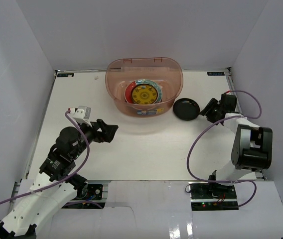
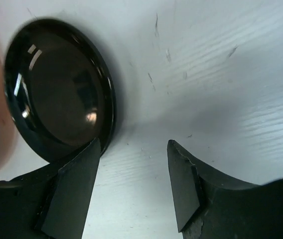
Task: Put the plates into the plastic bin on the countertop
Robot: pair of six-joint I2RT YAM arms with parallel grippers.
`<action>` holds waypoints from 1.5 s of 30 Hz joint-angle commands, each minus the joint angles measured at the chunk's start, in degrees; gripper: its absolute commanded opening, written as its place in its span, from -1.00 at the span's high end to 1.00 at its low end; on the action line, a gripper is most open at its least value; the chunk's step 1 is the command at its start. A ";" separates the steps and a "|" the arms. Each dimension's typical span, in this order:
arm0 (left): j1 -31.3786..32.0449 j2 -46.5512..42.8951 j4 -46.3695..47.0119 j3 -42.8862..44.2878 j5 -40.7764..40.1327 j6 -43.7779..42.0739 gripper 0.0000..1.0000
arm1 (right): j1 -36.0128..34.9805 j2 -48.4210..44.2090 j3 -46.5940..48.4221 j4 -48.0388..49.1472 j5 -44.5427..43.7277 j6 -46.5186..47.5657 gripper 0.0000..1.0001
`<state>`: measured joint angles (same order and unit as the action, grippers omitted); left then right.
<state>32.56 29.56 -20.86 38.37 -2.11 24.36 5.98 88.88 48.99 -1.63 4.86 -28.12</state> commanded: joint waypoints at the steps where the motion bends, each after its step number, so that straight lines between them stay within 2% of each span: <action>1: -0.30 -0.82 -1.11 3.37 -4.99 0.16 -0.96 | 0.08 3.21 0.23 6.37 8.57 -0.71 -0.24; 6: -0.39 -0.73 -2.16 3.12 -9.57 -0.72 -0.96 | 0.53 8.14 -2.67 15.86 14.03 -7.56 -0.11; 7: -0.39 -0.91 -2.25 2.59 -10.28 -0.80 -0.96 | 0.53 10.24 -2.59 17.69 14.29 -8.35 0.08; 10: -0.30 -1.26 -2.17 1.45 -11.77 -0.63 -0.96 | 0.53 13.15 -2.76 20.25 12.90 -11.86 0.42; 11: -0.39 -1.26 -2.16 1.36 -12.04 -0.72 -0.96 | 0.53 13.59 -2.85 21.31 11.93 -12.57 0.68; 12: -0.39 -1.26 -2.16 1.36 -12.39 -0.63 -0.96 | 0.61 13.77 -2.94 21.84 11.40 -13.10 0.81; 13: -0.39 -1.52 -2.16 1.36 -12.74 -0.63 -0.96 | 0.96 12.73 -3.98 22.19 10.00 -14.32 0.84; 17: -0.48 -1.53 -2.08 1.09 -13.88 -0.54 -0.96 | 2.72 0.54 -8.99 24.39 5.00 -13.90 0.84; 19: -0.48 -1.18 -2.08 1.27 -14.76 -0.28 -0.96 | 3.08 -10.01 -9.00 21.59 2.62 -10.14 0.85; 21: -0.48 -0.56 -2.08 1.44 -16.77 0.25 -0.96 | 2.99 -17.47 -5.41 17.39 1.81 -7.84 0.84; 24: -0.74 -0.56 -2.95 1.71 -20.54 2.18 -0.95 | 0.11 -20.50 2.14 15.26 7.96 -6.25 0.84; 29: -1.53 -0.56 -4.62 1.53 -24.17 4.38 -0.90 | -11.41 -14.45 16.62 7.96 9.64 -1.25 0.85; 30: -1.70 -0.38 -4.71 1.45 -24.17 4.55 -0.90 | -14.65 -10.87 18.58 7.52 9.12 -0.63 0.85; 35: -2.93 1.11 -4.98 1.62 -23.82 5.00 -0.96 | -21.60 3.98 33.33 -0.83 11.05 1.40 0.85; 41: -4.08 2.96 -5.06 1.88 -22.15 4.82 -0.96 | -26.45 15.51 40.74 -4.96 9.38 2.28 0.85; 45: -4.34 3.57 -4.98 1.88 -21.80 4.64 -0.96 | -27.95 20.10 43.37 -6.28 8.24 2.19 0.81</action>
<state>28.62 32.99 -25.52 39.83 -24.58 28.97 -21.10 108.60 87.13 -7.73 13.65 -26.74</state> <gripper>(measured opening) 0.978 0.094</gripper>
